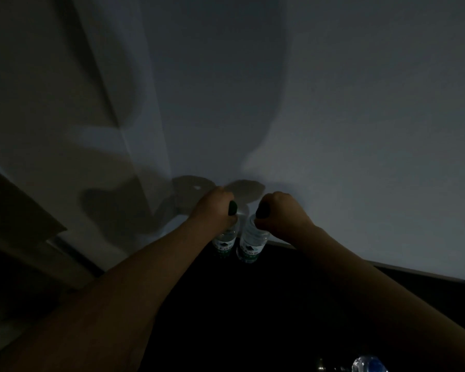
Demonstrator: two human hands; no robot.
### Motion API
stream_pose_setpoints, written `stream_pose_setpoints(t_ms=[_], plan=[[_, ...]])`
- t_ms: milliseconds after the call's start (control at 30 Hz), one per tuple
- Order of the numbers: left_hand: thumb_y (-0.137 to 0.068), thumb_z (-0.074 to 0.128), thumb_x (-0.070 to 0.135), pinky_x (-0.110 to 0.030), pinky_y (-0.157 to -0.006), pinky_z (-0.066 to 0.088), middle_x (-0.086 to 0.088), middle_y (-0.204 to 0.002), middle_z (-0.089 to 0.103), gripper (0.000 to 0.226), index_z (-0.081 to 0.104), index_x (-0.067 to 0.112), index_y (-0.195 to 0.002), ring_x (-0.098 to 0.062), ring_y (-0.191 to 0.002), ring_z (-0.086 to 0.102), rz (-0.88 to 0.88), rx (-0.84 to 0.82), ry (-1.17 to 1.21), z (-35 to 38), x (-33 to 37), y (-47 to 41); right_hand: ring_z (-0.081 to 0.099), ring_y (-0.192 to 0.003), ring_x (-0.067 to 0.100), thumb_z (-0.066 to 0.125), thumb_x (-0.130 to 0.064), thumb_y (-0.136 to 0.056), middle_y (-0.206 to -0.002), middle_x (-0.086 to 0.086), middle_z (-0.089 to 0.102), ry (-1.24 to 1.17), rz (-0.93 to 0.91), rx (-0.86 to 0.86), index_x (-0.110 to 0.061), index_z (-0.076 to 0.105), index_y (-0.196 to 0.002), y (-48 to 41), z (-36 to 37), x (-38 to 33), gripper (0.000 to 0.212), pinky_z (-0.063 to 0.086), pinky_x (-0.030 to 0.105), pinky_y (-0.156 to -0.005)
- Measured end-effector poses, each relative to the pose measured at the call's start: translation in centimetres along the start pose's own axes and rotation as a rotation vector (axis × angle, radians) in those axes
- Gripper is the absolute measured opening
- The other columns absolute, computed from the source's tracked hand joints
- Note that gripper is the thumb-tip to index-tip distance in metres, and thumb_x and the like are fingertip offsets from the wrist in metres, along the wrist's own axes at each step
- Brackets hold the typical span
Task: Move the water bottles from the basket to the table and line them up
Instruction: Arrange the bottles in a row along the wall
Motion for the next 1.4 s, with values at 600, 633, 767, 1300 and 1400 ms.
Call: stream_pose_setpoints(t_ms=[600, 633, 767, 1300, 1400], plan=[[-0.083, 0.066, 0.029, -0.036, -0.084, 0.045, -0.013, -0.124, 0.039, 0.045, 0.046, 0.006, -0.116, -0.032, -0.103, 0.053, -0.053, -0.061, -0.165, -1.7, 3.1, 5.1, 0.059, -0.102, 0.019, 0.068, -0.038, -0.084, -0.117, 0.005, 0.060, 0.153, -0.015, -0.048, -0.017, 0.059, -0.121, 9.1, -2.5, 2.1, 0.044, 0.048, 0.029, -0.088], [-0.084, 0.066, 0.030, -0.037, -0.086, 0.046, -0.013, -0.124, 0.041, 0.045, 0.046, 0.007, -0.118, -0.031, -0.104, 0.053, -0.041, -0.068, -0.165, -2.0, 3.6, 6.1, 0.060, -0.102, 0.019, 0.068, -0.037, -0.084, -0.117, 0.005, 0.060, 0.149, -0.026, -0.049, -0.017, 0.059, -0.121, 10.2, -2.8, 1.9, 0.043, 0.049, 0.029, -0.088], [-0.087, 0.063, 0.030, -0.036, -0.086, 0.046, -0.014, -0.117, 0.054, 0.040, 0.051, 0.005, -0.117, -0.028, -0.102, 0.055, 0.007, -0.085, -0.108, -2.5, 6.3, 11.4, 0.062, -0.100, 0.025, 0.071, -0.030, -0.082, -0.112, 0.011, 0.064, 0.092, -0.064, -0.026, -0.011, 0.064, -0.113, 15.3, -4.5, 1.1, 0.037, 0.049, 0.036, -0.088], [-0.082, 0.068, 0.037, -0.030, -0.088, 0.048, 0.006, -0.114, 0.054, 0.042, 0.055, 0.024, -0.120, -0.009, -0.102, 0.056, 0.089, -0.196, 0.086, 6.7, 11.7, 29.0, 0.061, -0.089, 0.006, 0.072, -0.029, -0.081, -0.104, -0.005, 0.065, -0.081, -0.046, -0.080, -0.020, 0.065, -0.108, 34.6, -1.6, 3.9, 0.029, 0.053, 0.025, -0.081], [-0.083, 0.067, 0.034, -0.030, -0.088, 0.047, 0.005, -0.115, 0.053, 0.042, 0.055, 0.022, -0.121, -0.010, -0.104, 0.055, 0.087, -0.223, 0.119, 7.8, 12.4, 30.3, 0.061, -0.095, 0.008, 0.071, -0.029, -0.081, -0.109, -0.004, 0.064, -0.112, -0.006, -0.108, -0.020, 0.064, -0.111, 36.2, -0.5, 4.9, 0.032, 0.053, 0.029, -0.084]])
Point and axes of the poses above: each hand's wrist, its own y-axis away from the middle knuckle, its own z-axis out of the palm, x = y × z, the point moved 10 cm from there along -y, towards the middle knuckle
